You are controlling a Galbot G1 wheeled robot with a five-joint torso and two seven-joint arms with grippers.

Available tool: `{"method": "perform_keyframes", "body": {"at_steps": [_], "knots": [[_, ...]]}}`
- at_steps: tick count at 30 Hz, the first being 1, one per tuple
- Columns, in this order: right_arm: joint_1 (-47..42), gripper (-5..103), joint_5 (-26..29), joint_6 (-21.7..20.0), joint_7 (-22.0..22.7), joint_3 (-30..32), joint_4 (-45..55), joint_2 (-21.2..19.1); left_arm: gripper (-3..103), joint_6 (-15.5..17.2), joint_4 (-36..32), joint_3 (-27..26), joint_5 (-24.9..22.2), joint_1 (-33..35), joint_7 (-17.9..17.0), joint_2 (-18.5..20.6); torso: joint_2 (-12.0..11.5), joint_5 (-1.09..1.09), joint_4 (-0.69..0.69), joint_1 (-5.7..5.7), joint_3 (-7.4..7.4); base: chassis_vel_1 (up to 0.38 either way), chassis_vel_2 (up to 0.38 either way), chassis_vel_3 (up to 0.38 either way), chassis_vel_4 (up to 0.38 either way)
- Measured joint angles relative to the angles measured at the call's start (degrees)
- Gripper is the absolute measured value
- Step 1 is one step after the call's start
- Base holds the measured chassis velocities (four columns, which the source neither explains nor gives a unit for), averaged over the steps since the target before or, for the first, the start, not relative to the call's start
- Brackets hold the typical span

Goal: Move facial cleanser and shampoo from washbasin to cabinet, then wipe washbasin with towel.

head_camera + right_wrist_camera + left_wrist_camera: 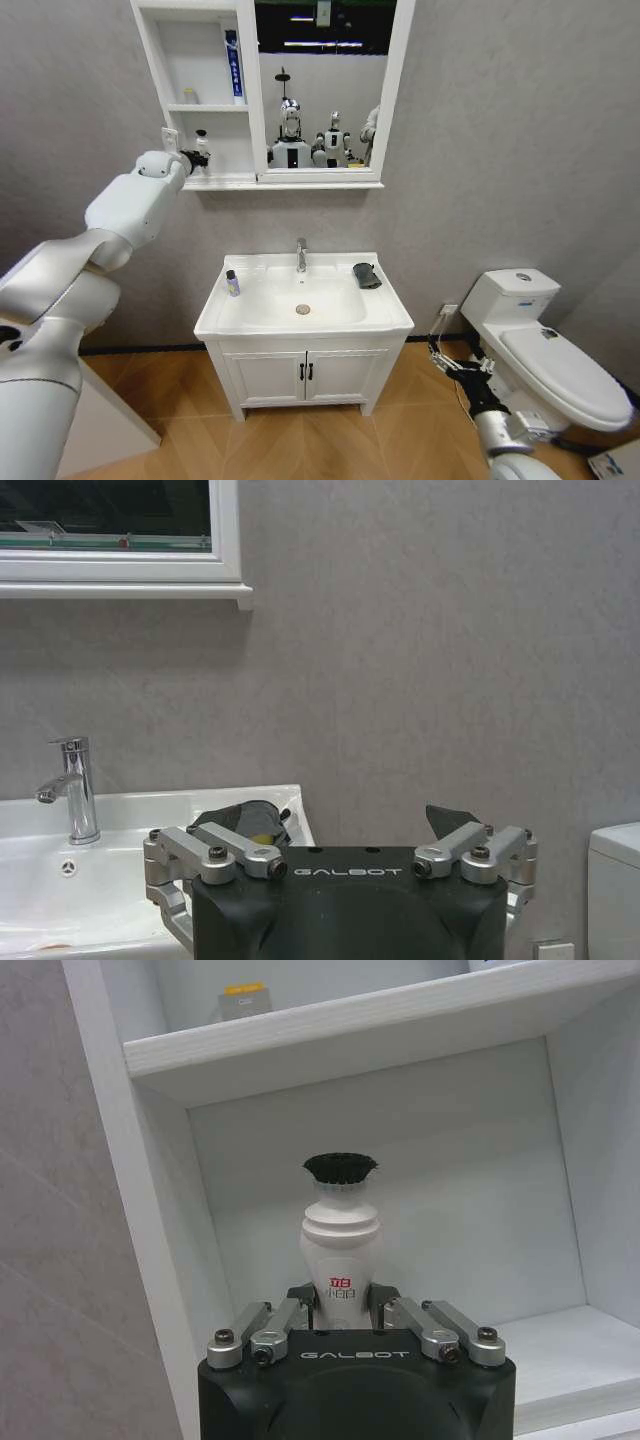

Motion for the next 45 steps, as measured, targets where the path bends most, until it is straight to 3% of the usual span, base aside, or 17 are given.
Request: {"method": "perform_keyframes", "body": {"at_steps": [10, 23, 24, 25, 29, 30, 32, 35, 38, 40, 45], "knots": [[-0.3, 100, -0.3, 0.2, -0.1, -0.3, -0.1, 0.4, 28, 0.6, 4.9, -3.9, 3.0, -0.6, -0.1, -3.1, 0.0, 0.01, 0.00, 0.00, 0.00, 0.000, 0.000, 0.000, 0.000], [-0.7, 100, -0.6, 0.6, -0.5, -0.6, 0.1, 0.9, 26, 0.9, 5.1, -4.2, 3.5, -0.7, -0.1, -3.4, 0.0, 0.00, 0.00, 0.00, 0.00, 0.000, 0.000, 0.000, 0.000], [-0.8, 100, -0.6, 0.6, -0.5, -0.6, 0.1, 0.9, 31, 1.1, 5.2, -4.2, 3.6, -0.7, -0.2, -3.4, 0.0, 0.00, 0.00, 0.00, 0.00, 0.000, 0.000, 0.000, 0.000], [-0.9, 100, -0.7, 0.7, -0.5, -0.6, 0.2, 1.0, 43, 1.3, 5.3, -4.2, 3.6, -0.6, -0.2, -3.5, 0.0, -0.04, 0.01, 0.00, 0.00, 0.000, 0.000, 0.000, 0.000], [-1.3, 100, -0.8, 1.0, -0.7, -0.5, 0.2, 1.3, 54, 1.4, 5.6, -4.3, 3.7, -0.6, -0.3, -4.0, 0.0, -0.01, 0.00, 0.00, 0.00, 0.000, 0.000, 0.000, 0.000], [-1.4, 100, -0.9, 1.1, -0.8, -0.5, 0.2, 1.5, 65, 1.4, 5.7, -4.4, 3.8, -0.6, -0.3, -4.1, 0.0, -0.01, -0.01, 0.00, 0.00, 0.000, 0.000, 0.000, 0.000], [-1.5, 100, -0.9, 1.1, -0.9, -0.5, 0.2, 1.6, 65, 1.4, 5.7, -4.4, 3.8, -0.7, -0.3, -4.2, 0.0, 0.00, -0.01, 0.00, 0.00, 0.000, 0.000, 0.000, 0.000], [-1.6, 100, -1.0, 1.3, -1.0, -0.5, 0.2, 1.6, 81, 1.5, 5.3, -4.4, 3.8, -0.7, -0.5, -4.0, 0.0, 0.00, -0.01, 0.00, 0.00, 0.000, 0.000, 0.000, 0.000], [-1.6, 100, -1.0, 1.3, -1.0, -0.5, 0.2, 1.6, 86, 1.7, 4.5, -4.4, 3.8, -0.7, -0.7, -3.5, 0.0, 0.00, -0.01, 0.00, 0.01, 0.000, 0.000, 0.000, 0.000], [-1.5, 100, -1.0, 1.3, -1.0, -0.6, 0.3, 1.4, 97, 2.1, 2.4, -4.2, 3.8, -0.3, -1.3, -2.4, 0.0, 0.00, 0.00, 0.00, 0.00, 0.000, 0.000, 0.000, 0.000], [-1.5, 100, -1.1, 1.3, -1.0, -0.6, 0.4, 1.2, 100, 3.5, -2.4, -3.6, 3.1, 1.0, -2.5, 0.0, 0.0, 0.00, 0.00, 0.00, 0.00, 0.000, 0.000, 0.000, 0.000]]}}
